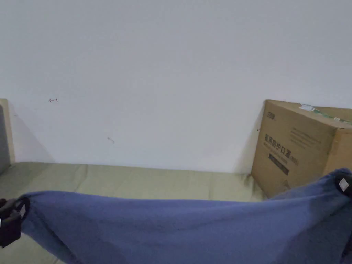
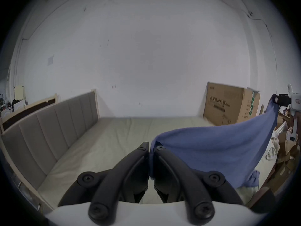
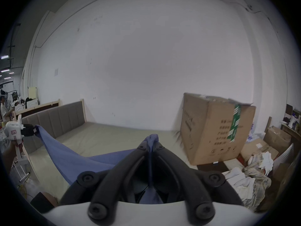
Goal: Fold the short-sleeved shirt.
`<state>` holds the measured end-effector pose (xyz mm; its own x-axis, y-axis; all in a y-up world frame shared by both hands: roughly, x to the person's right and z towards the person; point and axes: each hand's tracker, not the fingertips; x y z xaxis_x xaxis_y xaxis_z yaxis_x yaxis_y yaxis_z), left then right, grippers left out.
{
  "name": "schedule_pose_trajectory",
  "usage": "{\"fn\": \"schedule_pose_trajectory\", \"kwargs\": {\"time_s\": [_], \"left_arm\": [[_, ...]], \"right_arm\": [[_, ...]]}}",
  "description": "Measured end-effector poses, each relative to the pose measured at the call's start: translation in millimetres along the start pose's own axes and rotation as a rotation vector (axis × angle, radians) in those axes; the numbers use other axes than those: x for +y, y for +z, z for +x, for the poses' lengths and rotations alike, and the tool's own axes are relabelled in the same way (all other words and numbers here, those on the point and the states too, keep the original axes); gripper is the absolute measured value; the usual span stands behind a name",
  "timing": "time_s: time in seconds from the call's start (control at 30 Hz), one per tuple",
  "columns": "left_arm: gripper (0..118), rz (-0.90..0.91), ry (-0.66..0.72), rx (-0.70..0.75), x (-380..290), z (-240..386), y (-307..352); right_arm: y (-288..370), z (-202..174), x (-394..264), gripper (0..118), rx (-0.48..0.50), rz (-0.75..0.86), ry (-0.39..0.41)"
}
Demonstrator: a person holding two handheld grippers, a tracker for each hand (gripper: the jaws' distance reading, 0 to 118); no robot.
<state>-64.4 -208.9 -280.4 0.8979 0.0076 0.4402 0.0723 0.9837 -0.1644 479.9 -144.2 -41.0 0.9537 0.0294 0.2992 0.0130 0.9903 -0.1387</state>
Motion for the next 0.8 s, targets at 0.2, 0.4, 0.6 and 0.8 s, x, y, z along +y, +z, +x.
{"fn": "schedule_pose_trajectory", "kwargs": {"time_s": [0.2, 0.4, 0.6, 0.8], "left_arm": [[4, 0.074, -0.009, 0.046, 56, 13, -13], [4, 0.11, -0.098, 0.112, 105, 11, -63], [4, 0.14, -0.108, 0.185, 152, -9, -124], [4, 0.177, -0.061, 0.236, 187, -28, -183]], "right_arm": [[-13, 5, 46, 3, -0.024, 0.079, 0.006], [-90, -4, 84, 3, -0.067, 0.127, 0.014], [-182, 1, 123, 3, -0.065, 0.185, 0.002], [-240, -22, 173, 3, -0.048, 0.245, 0.008]]}}
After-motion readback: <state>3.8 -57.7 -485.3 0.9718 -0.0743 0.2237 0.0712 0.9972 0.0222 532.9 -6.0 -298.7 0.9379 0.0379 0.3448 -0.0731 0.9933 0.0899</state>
